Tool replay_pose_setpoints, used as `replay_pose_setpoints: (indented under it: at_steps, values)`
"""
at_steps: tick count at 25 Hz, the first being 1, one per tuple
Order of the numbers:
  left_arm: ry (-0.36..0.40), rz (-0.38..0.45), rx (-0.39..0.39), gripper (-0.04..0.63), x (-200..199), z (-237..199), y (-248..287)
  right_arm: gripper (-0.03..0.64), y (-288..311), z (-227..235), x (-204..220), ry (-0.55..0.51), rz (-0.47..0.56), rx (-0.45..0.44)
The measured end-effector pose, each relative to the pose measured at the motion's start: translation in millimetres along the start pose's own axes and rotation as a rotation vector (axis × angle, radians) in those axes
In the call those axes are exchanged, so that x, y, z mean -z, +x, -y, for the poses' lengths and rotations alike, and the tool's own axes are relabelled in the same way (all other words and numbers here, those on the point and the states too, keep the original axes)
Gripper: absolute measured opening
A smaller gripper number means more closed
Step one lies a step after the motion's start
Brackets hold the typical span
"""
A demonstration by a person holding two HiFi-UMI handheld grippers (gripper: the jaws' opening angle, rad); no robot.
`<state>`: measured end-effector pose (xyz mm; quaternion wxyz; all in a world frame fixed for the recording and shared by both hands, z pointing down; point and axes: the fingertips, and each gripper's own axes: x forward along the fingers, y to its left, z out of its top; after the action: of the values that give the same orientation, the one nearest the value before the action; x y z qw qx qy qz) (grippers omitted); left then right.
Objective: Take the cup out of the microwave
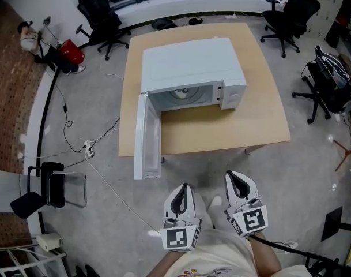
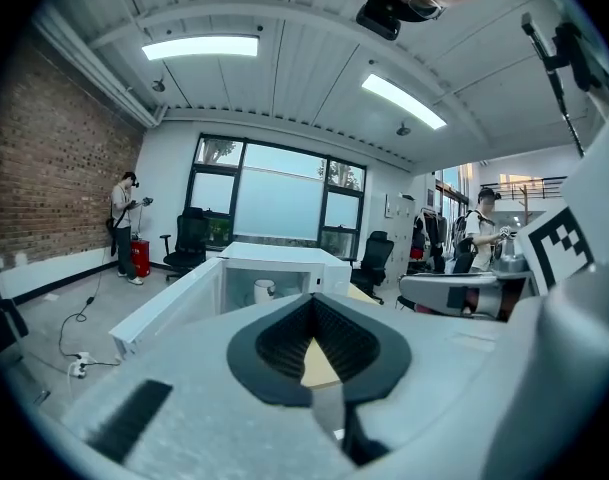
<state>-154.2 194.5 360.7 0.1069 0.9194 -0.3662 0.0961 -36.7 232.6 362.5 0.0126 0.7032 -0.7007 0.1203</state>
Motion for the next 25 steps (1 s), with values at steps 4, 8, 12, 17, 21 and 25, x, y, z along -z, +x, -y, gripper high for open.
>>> replay_pose_setpoints:
  at_steps: [4, 8, 12, 17, 21, 25]
  values:
    - [-0.006, -0.006, -0.01, 0.0, 2, -16, 21, 0.008, 22, 3, 4, 0.002, -0.012, -0.008]
    - [-0.014, -0.021, -0.001, 0.0, 2, -39, 61, 0.008, 61, 11, 0, 0.005, -0.019, -0.002]
    - [-0.014, -0.029, 0.045, 0.001, -11, -63, 99, 0.008, 101, 21, -10, -0.02, -0.028, 0.041]
    - [-0.023, 0.011, 0.106, 0.0, -36, -86, 144, 0.008, 145, 40, -14, -0.004, -0.024, 0.112]
    - [-0.014, -0.004, 0.129, 0.0, -38, -97, 167, 0.008, 169, 50, -17, -0.023, -0.028, 0.121]
    - [0.01, -0.022, 0.118, 0.002, -35, -101, 184, 0.008, 183, 58, -11, -0.007, -0.047, 0.106]
